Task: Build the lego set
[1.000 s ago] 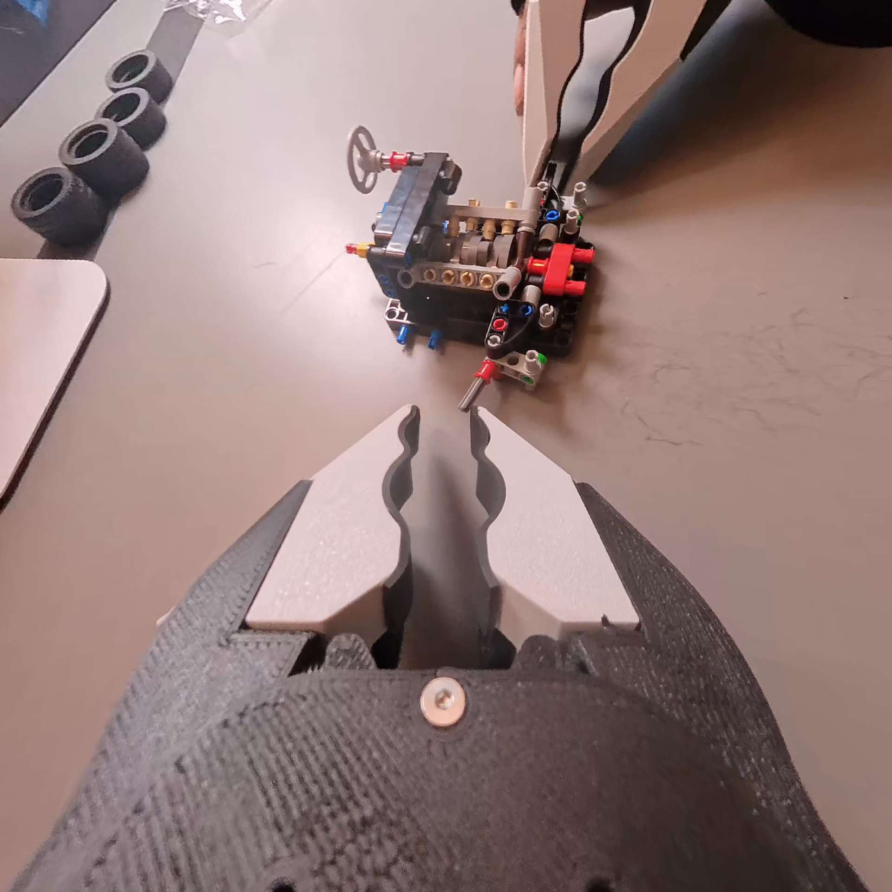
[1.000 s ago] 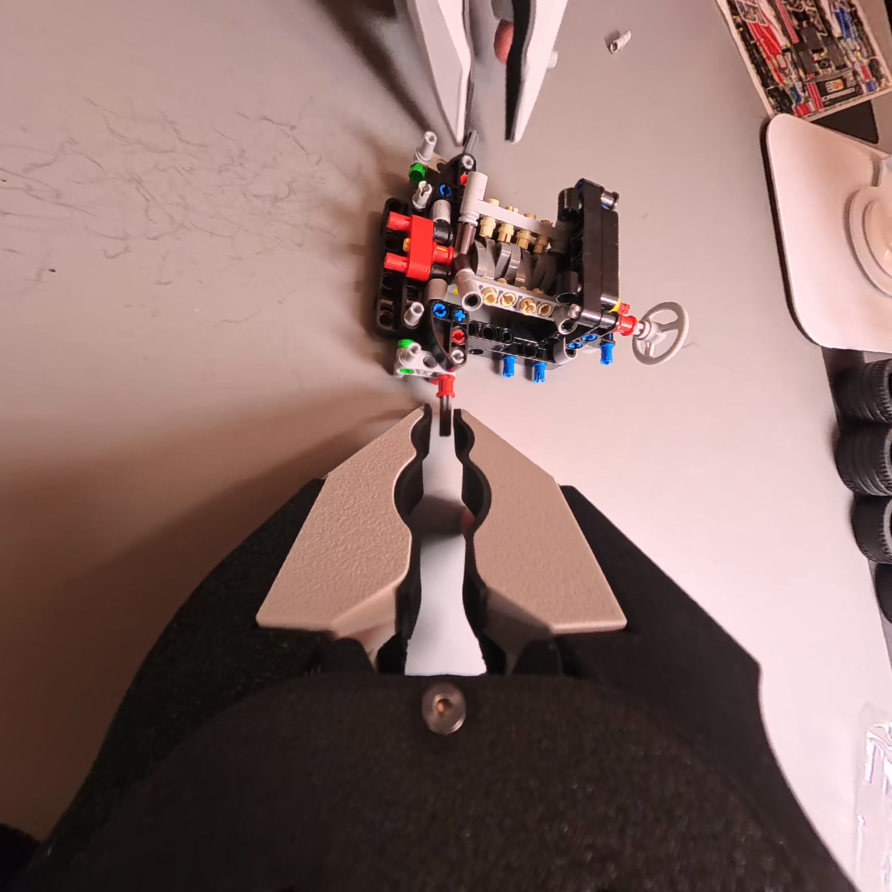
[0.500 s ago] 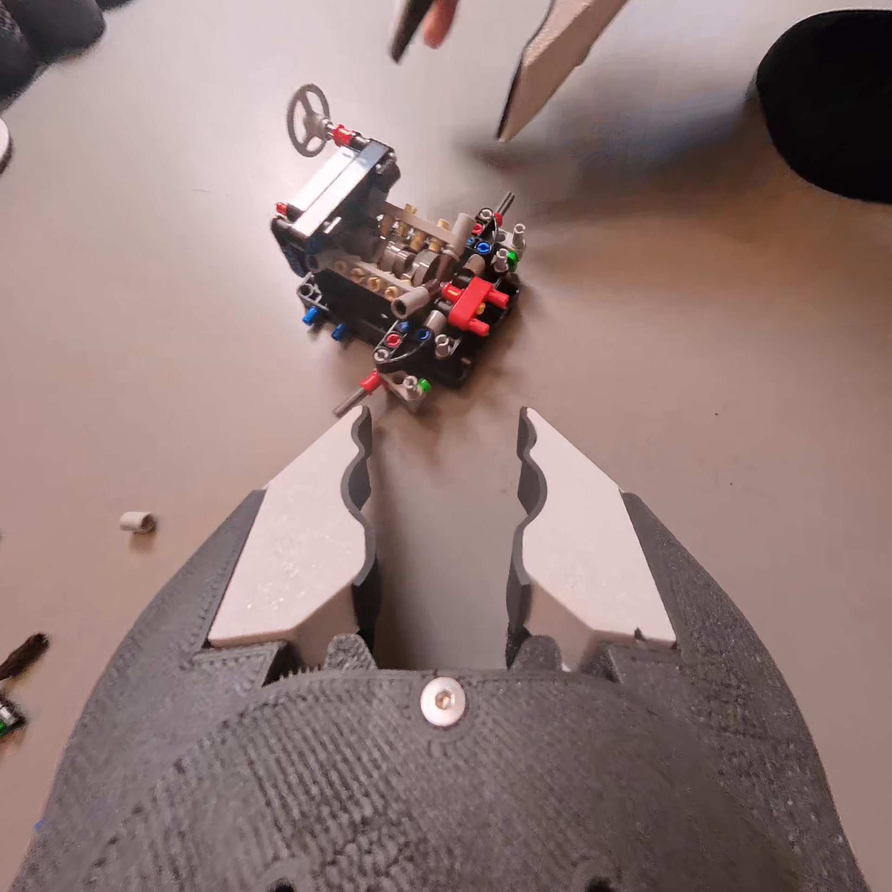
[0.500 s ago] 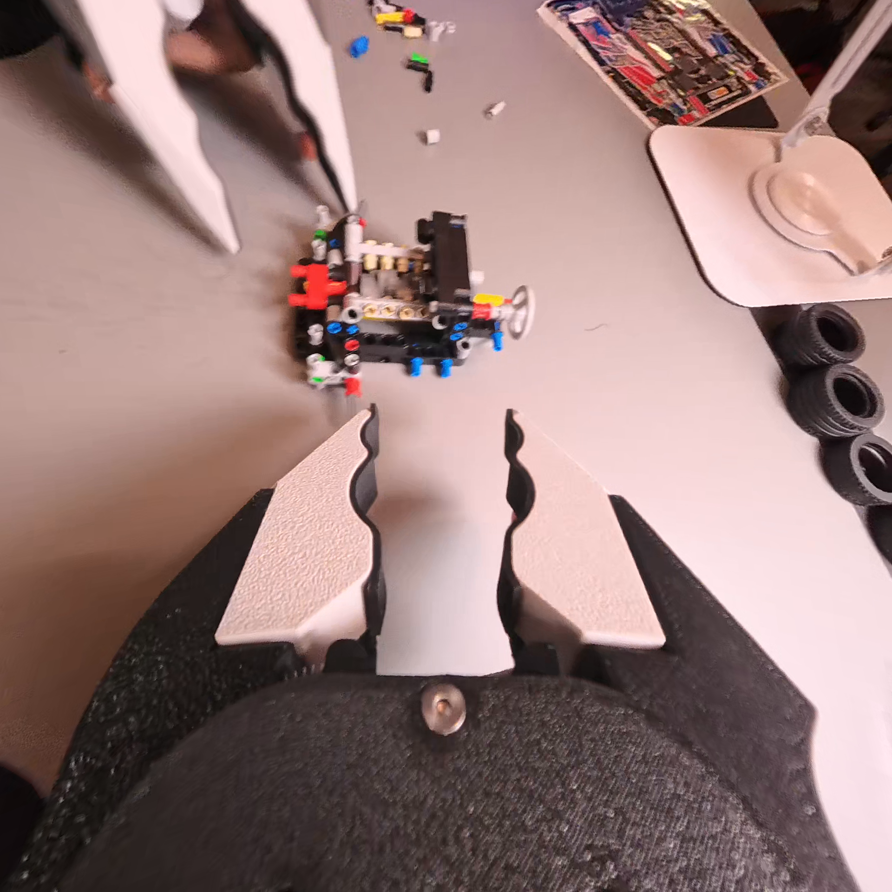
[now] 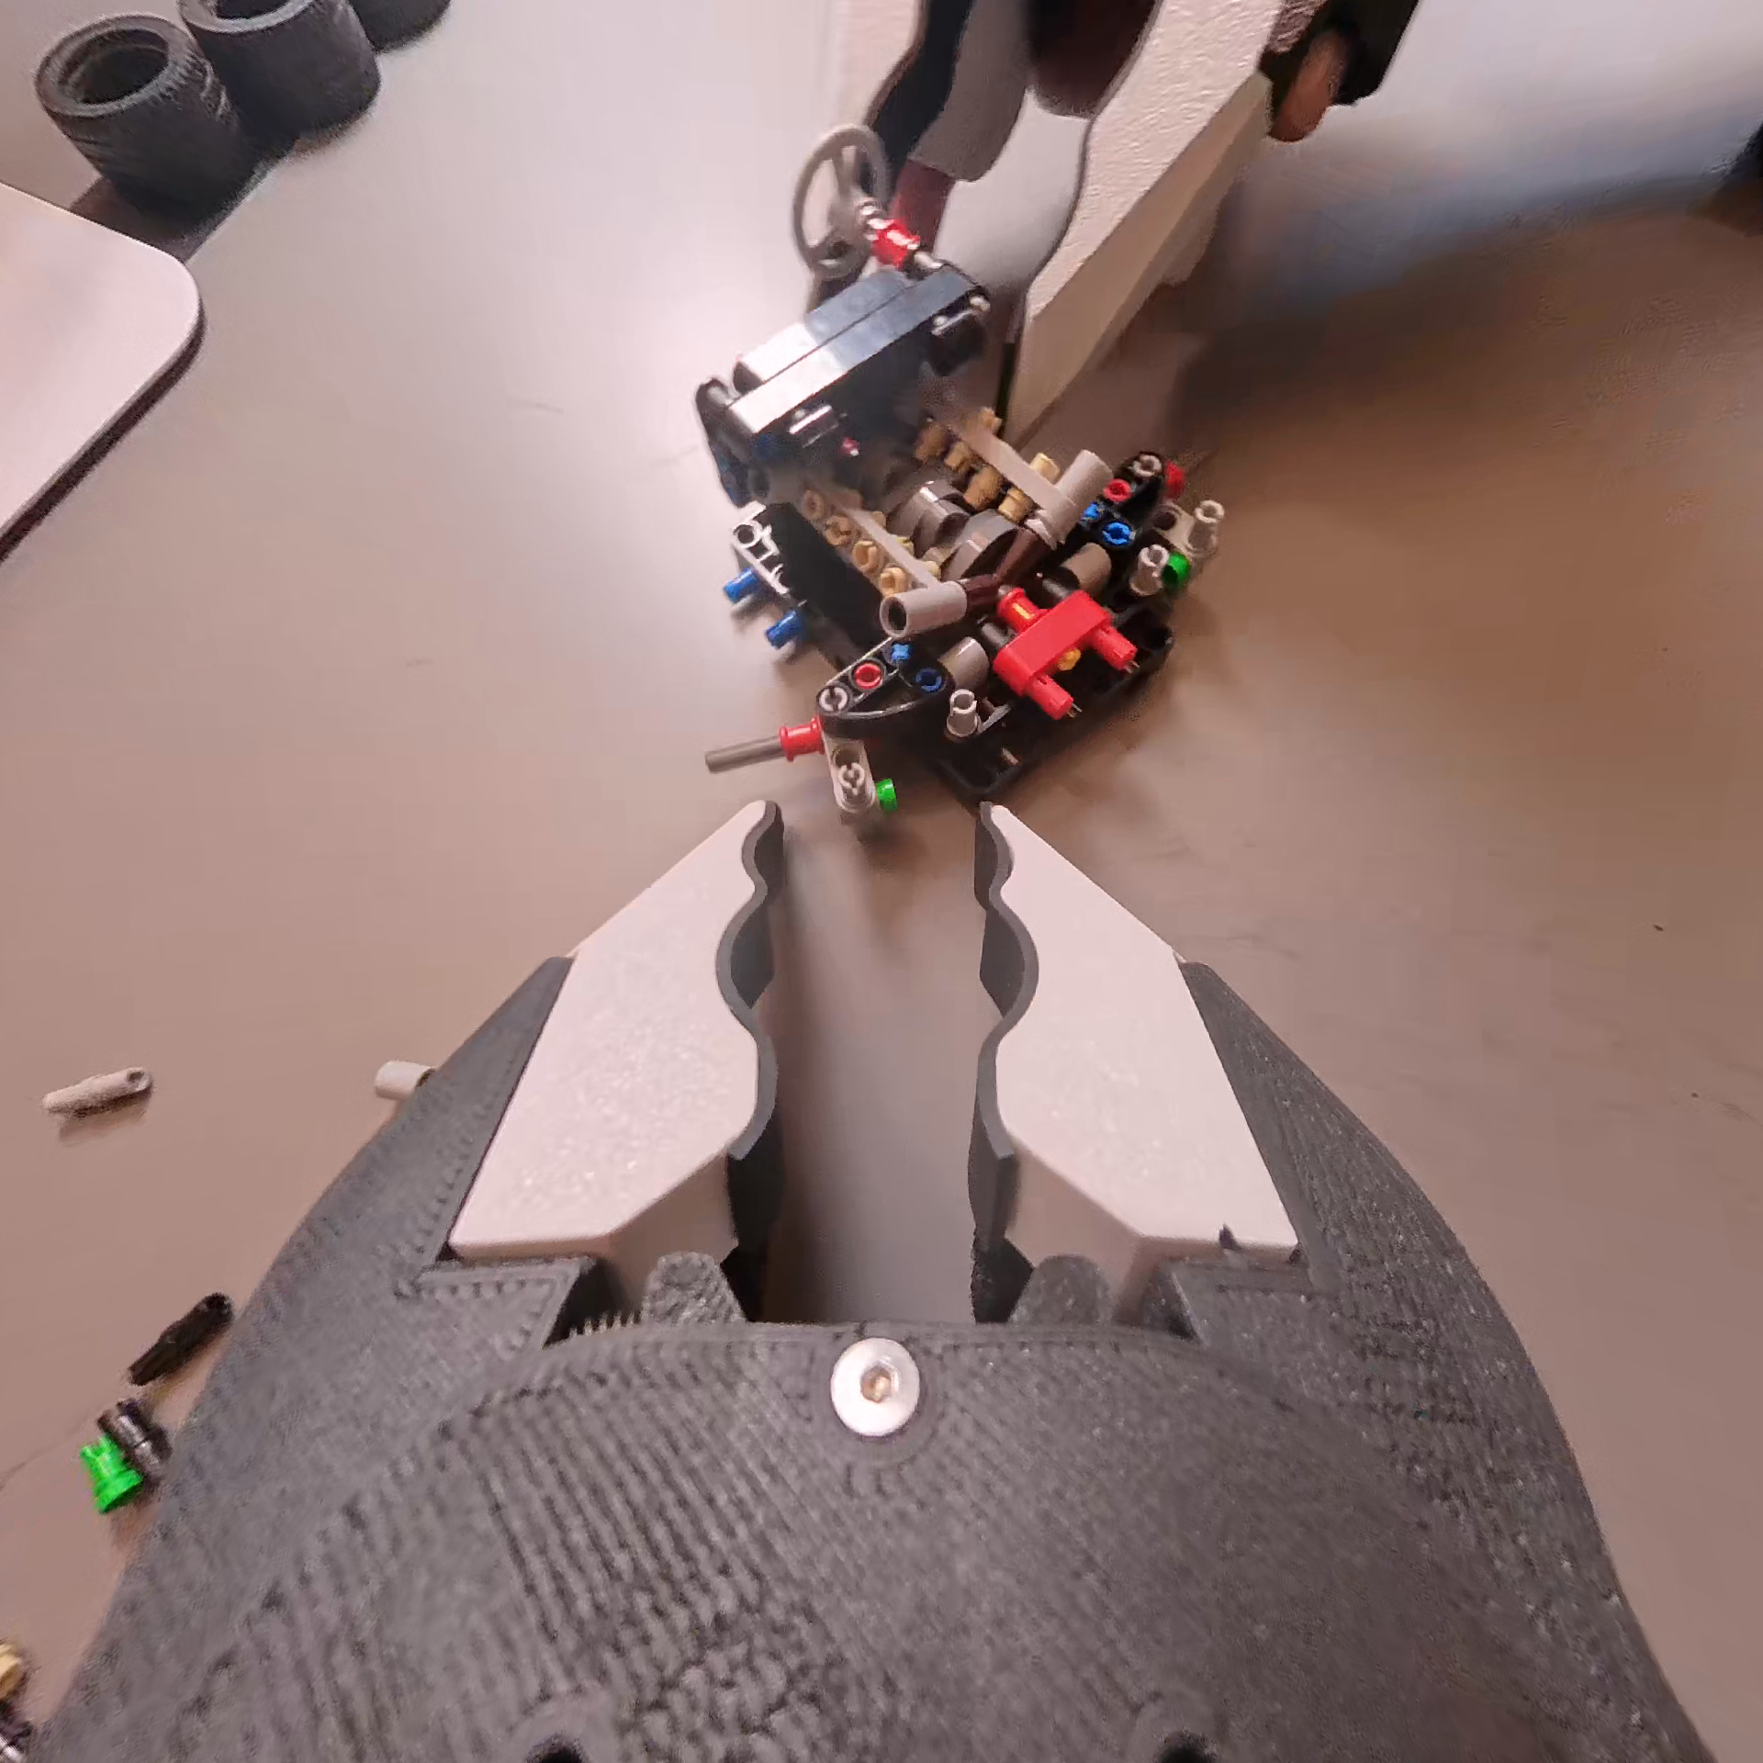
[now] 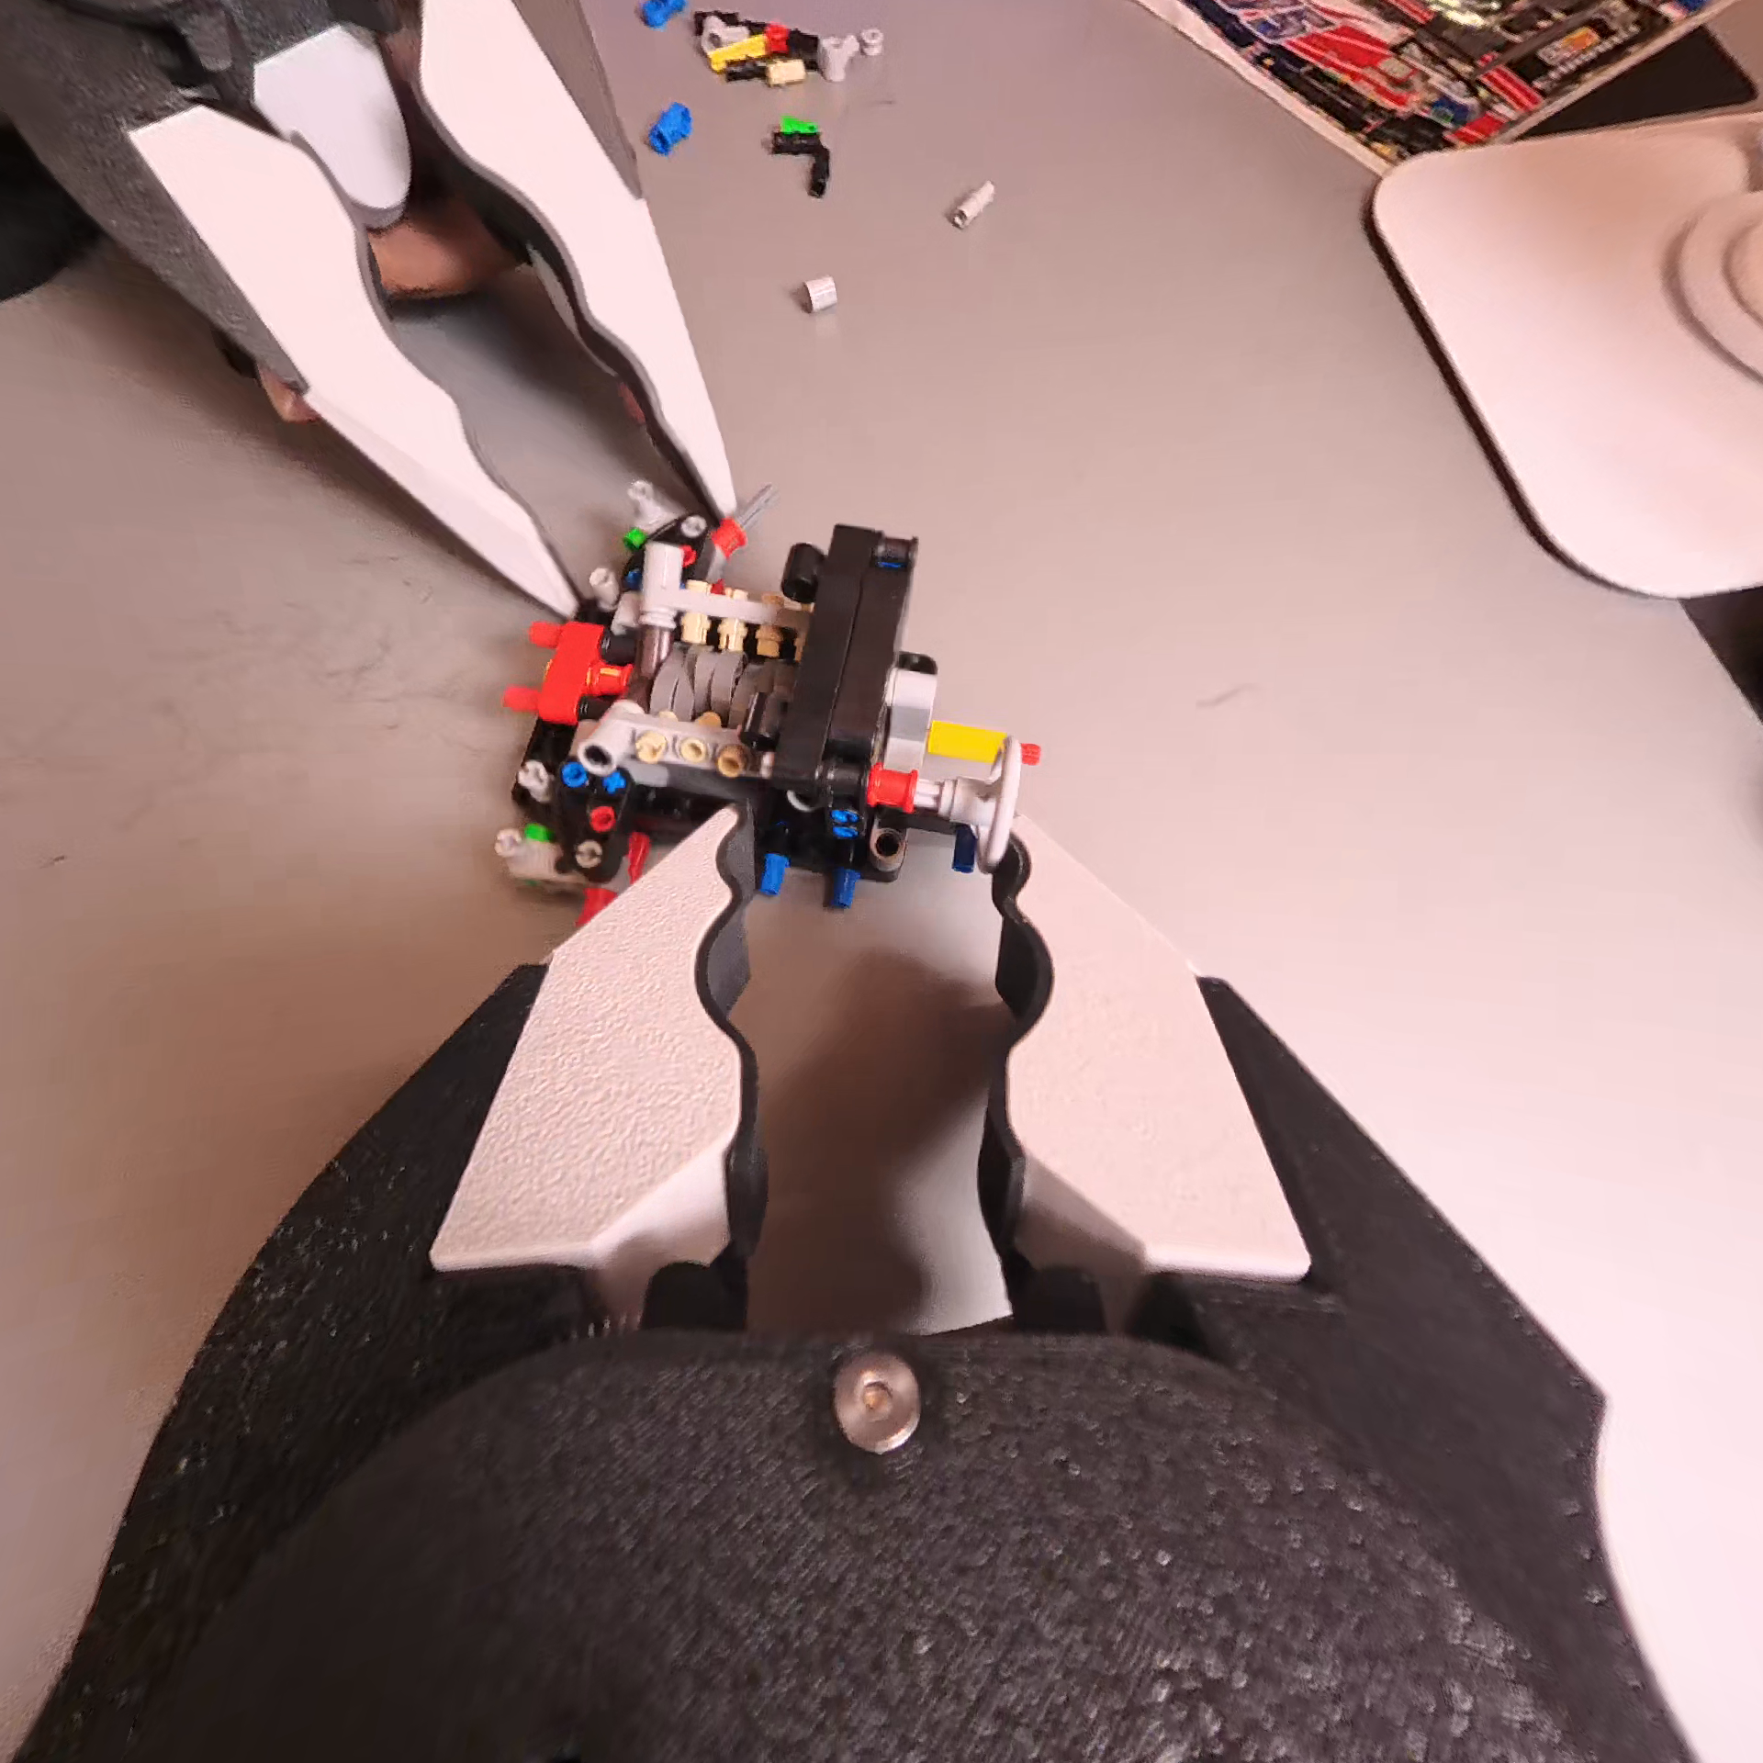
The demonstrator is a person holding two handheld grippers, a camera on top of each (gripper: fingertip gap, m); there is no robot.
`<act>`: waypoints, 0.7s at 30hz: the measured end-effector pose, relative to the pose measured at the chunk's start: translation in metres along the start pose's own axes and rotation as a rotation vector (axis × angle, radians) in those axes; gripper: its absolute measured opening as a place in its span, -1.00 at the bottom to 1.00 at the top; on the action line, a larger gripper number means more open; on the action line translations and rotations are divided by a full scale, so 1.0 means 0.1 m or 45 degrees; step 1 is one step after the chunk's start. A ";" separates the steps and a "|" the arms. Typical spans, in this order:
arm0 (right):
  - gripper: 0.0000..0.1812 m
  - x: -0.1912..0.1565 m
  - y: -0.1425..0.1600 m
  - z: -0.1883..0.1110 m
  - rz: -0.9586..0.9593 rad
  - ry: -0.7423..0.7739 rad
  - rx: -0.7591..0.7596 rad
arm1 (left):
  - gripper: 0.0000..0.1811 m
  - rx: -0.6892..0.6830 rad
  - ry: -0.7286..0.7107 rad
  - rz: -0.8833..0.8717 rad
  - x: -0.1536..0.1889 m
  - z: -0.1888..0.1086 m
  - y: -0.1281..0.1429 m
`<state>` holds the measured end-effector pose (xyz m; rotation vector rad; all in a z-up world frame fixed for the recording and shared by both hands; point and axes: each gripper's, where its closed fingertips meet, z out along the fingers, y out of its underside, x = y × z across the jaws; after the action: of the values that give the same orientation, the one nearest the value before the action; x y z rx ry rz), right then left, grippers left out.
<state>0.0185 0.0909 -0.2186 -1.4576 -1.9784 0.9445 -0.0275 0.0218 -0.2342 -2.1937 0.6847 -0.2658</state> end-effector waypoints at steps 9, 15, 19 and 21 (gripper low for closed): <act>-0.53 -0.26 0.14 -0.15 0.010 0.106 -0.003 | -0.63 0.018 -0.148 -0.023 -0.35 -0.13 0.04; -0.57 -0.45 0.17 -0.25 -0.091 0.124 -0.063 | -0.50 -0.007 0.082 -0.006 0.01 -0.31 0.16; -0.31 -0.36 0.14 -0.23 -0.143 0.176 -0.063 | -0.31 -0.020 0.108 0.072 0.14 -0.19 0.15; -0.12 -0.32 0.10 -0.16 -0.190 0.167 -0.060 | -0.29 -0.005 0.159 0.060 0.23 -0.11 0.09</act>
<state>0.0462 0.0657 -0.2162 -1.3398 -1.9928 0.7247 -0.0166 -0.0032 -0.2348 -2.1753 0.8049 -0.3802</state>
